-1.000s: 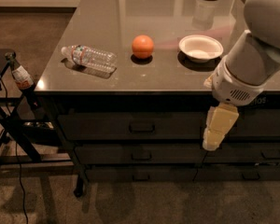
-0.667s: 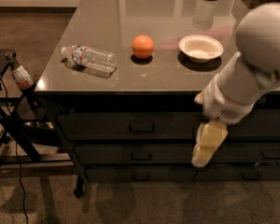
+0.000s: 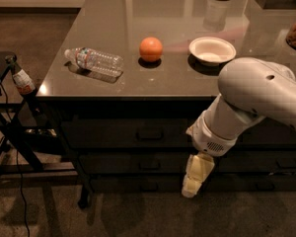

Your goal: Open top drawer

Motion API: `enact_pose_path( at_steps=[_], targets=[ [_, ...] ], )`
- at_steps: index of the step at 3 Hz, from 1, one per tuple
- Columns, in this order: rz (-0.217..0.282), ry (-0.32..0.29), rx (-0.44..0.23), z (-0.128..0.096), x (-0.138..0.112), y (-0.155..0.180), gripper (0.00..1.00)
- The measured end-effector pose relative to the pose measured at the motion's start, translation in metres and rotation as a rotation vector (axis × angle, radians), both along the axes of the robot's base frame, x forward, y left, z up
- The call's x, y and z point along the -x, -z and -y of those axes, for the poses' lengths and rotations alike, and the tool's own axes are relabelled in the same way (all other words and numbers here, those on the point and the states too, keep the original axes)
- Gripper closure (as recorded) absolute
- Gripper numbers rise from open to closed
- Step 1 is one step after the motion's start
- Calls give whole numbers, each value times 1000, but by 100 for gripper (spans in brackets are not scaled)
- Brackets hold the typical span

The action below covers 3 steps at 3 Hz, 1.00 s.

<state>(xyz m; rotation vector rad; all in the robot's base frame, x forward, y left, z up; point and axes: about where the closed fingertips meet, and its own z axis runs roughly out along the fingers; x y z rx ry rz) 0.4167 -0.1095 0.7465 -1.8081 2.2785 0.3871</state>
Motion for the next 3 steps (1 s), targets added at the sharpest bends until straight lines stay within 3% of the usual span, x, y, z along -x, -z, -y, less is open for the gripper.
enact_pose_path(
  at_steps=[1, 3],
  targets=[
    [0, 0, 1, 0, 0, 0, 0],
    [93, 68, 156, -5, -35, 38, 0]
  ],
)
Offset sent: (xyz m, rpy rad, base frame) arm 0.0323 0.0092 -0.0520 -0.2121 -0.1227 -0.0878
